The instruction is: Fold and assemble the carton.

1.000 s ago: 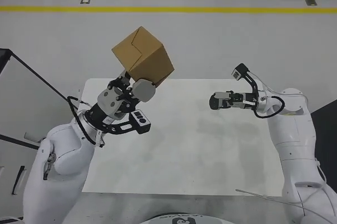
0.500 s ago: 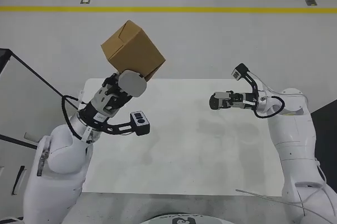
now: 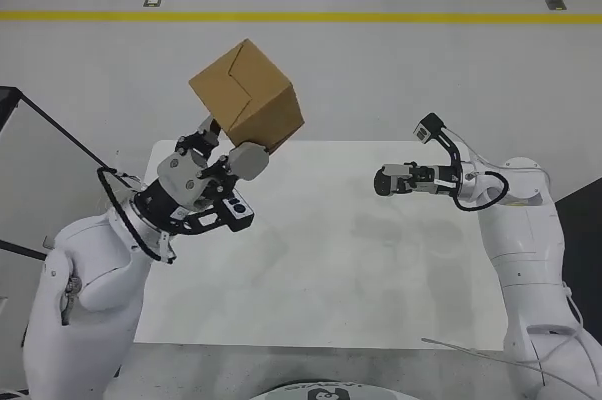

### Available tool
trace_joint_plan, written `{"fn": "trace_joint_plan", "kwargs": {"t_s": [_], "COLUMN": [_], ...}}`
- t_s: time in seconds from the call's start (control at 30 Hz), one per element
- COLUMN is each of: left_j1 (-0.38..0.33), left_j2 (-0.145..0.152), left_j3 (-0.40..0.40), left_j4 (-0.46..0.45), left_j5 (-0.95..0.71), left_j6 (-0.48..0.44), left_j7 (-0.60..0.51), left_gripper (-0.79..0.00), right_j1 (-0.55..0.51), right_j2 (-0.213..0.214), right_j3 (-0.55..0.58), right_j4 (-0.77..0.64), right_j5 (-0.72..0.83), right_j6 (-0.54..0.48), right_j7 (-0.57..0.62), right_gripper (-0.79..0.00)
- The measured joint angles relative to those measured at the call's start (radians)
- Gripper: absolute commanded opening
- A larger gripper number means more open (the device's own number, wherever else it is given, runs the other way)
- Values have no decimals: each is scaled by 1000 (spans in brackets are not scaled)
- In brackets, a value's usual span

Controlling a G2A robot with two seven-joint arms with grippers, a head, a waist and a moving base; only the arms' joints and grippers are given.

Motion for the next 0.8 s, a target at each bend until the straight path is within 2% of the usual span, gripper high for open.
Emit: {"fn": "trace_joint_plan", "kwargs": {"t_s": [0.17, 0.27, 0.53, 0.63, 0.8], "left_j1": [13, 21, 21, 12, -57], "left_j2": [0, 0, 0, 1, 4], "left_j3": [-5, -5, -3, 2, 23], "left_j4": [-3, 5, -2, -1, 49], "left_j5": [220, 276, 298, 359, 633], "left_j6": [60, 72, 77, 88, 126], "left_j7": [-129, -187, -194, -220, -430], "left_gripper": [-785, -785, -785, -785, -785], "right_j1": [0, 0, 0, 0, 0], "right_j2": [0, 0, 0, 0, 0], "right_j3": [0, 0, 0, 0, 0], "right_j4": [0, 0, 0, 0, 0], "right_j5": [0, 0, 0, 0, 0], "right_j6": [0, 0, 0, 0, 0], "right_j7": [0, 0, 0, 0, 0], "right_gripper": [0, 0, 0, 0, 0]}}
